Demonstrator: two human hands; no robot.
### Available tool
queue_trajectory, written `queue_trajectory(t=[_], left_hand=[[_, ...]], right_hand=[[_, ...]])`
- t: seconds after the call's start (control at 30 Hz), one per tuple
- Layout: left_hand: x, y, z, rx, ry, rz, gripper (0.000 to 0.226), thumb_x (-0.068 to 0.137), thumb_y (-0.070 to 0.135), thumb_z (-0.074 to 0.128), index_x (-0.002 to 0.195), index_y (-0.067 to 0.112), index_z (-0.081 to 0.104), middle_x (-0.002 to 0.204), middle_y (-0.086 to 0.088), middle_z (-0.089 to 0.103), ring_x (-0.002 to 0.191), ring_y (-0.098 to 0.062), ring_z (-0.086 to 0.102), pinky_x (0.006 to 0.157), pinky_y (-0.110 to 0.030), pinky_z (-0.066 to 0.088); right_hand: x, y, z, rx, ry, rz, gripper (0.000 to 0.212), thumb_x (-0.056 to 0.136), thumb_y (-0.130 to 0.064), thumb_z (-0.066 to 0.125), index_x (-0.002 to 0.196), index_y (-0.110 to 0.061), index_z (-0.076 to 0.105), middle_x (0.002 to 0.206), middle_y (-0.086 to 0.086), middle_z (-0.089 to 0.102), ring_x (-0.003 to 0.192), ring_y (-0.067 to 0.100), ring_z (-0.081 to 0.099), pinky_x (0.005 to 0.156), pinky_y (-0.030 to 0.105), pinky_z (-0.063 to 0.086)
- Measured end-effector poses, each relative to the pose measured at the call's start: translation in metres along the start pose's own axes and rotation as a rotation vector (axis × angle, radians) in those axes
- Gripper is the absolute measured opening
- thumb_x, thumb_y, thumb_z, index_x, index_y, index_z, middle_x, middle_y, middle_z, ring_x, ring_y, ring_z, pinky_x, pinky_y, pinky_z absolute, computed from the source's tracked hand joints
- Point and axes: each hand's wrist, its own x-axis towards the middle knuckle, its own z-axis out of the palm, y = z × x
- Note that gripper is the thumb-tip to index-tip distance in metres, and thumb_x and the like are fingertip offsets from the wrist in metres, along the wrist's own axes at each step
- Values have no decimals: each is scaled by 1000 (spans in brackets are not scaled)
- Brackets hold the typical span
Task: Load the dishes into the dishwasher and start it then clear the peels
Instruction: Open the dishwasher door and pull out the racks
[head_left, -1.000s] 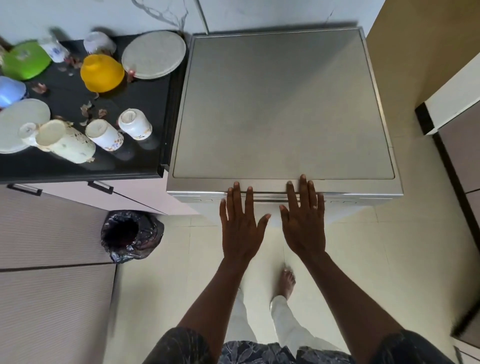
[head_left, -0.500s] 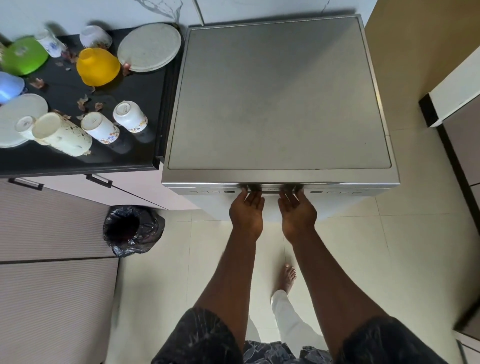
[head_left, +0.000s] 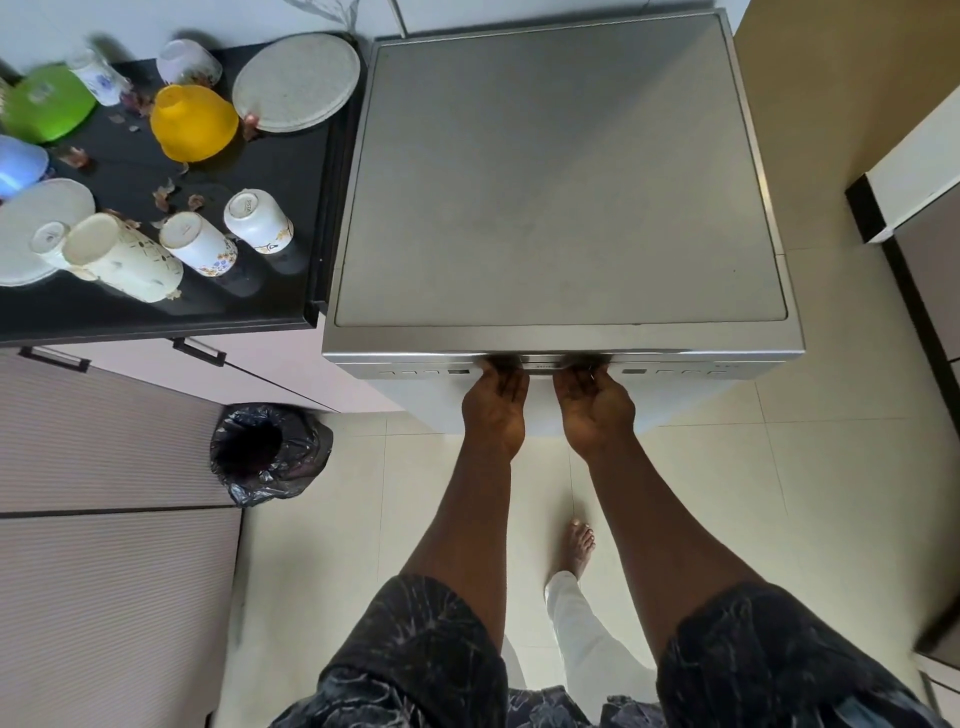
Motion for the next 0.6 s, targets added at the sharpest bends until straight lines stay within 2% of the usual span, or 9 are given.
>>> queue_trajectory(t=[0.17, 0.33, 0.47, 0.6], left_hand=[[3, -7, -8, 37, 5, 13, 22, 106, 21, 49, 109, 7, 67, 104, -10, 70, 95, -19, 69, 89, -28, 55], [4, -6, -7, -15, -29, -41, 24, 108, 17, 42, 103, 10, 64, 101, -11, 68, 98, -23, 65, 90, -36, 53], [9, -14, -1, 42, -29, 18, 21, 108, 18, 44, 108, 8, 62, 103, -11, 68, 94, -21, 67, 89, -32, 56], [13, -22, -1, 79, -38, 74, 22, 106, 18, 46, 121, 4, 56, 106, -11, 67, 100, -21, 66, 100, -32, 52]], right_hand=[[2, 0, 0, -2, 7, 1, 26, 107, -13, 41, 100, -9, 66, 94, 13, 70, 87, 25, 70, 90, 39, 56], [5, 0, -1, -29, 14, 3, 24, 108, -14, 41, 104, -8, 65, 98, 13, 69, 92, 25, 69, 89, 39, 56], [4, -1, -1, -44, 15, 5, 22, 108, -15, 43, 106, -9, 65, 97, 12, 71, 87, 23, 71, 86, 37, 59], [3, -2, -2, -51, 11, 2, 25, 108, -14, 43, 101, -11, 66, 92, 11, 73, 87, 24, 72, 86, 37, 60]])
